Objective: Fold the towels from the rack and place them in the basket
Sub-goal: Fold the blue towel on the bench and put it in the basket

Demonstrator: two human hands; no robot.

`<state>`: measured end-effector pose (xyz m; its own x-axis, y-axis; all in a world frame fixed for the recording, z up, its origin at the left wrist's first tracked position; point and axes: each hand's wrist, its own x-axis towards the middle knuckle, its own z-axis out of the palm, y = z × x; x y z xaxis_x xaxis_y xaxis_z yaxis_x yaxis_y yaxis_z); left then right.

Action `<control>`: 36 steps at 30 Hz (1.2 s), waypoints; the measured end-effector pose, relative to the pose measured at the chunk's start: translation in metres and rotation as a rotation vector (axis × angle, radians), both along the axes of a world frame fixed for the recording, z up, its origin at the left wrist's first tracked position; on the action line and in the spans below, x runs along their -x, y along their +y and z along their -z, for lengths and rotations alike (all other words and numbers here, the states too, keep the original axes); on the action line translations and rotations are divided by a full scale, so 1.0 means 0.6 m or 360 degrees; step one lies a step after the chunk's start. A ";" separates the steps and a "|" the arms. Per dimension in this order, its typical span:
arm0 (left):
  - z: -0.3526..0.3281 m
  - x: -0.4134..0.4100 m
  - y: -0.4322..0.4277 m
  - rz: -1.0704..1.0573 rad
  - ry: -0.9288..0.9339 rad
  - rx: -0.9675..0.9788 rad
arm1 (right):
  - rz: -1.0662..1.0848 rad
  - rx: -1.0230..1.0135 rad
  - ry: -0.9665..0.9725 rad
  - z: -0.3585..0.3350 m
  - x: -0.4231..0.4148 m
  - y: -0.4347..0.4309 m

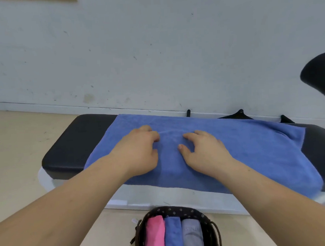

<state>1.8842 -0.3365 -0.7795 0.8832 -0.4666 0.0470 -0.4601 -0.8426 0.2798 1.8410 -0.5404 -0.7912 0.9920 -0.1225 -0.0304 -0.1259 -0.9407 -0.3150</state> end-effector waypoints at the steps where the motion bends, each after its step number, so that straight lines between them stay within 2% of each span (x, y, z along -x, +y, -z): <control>1: 0.002 0.004 -0.018 0.0055 0.0003 0.0011 | 0.0060 0.0012 -0.0010 -0.003 0.001 -0.013; 6: 0.013 0.028 -0.117 0.0336 -0.0047 0.0004 | 0.0447 0.0144 0.0440 -0.018 0.026 -0.100; 10: 0.020 0.046 -0.188 0.0450 -0.0077 -0.0092 | 0.0675 0.0051 0.0505 -0.018 0.056 -0.191; 14: 0.019 0.057 -0.248 0.0428 -0.0213 -0.0215 | 0.0668 0.0108 0.0302 0.017 0.086 -0.277; 18: 0.022 0.071 -0.299 0.0509 -0.0128 -0.0083 | 0.0862 -0.0134 -0.0298 0.019 0.110 -0.344; 19: 0.023 0.074 -0.311 0.0532 -0.0109 -0.0033 | 0.0968 -0.0129 -0.0338 0.014 0.114 -0.356; 22: 0.017 0.074 -0.364 0.0568 -0.0031 0.0128 | 0.1150 0.0027 -0.0177 0.006 0.119 -0.376; 28: -0.027 0.008 -0.558 0.0665 0.0027 0.0339 | 0.0986 -0.0727 -0.0423 0.009 0.116 -0.394; 33: -0.044 -0.020 -0.648 0.0741 0.0336 -0.0045 | 0.0889 -0.1149 -0.0421 -0.014 0.133 -0.401; 36: -0.057 -0.030 -0.654 0.0769 0.0233 -0.0248 | 0.0960 -0.1342 -0.0400 -0.022 0.140 -0.410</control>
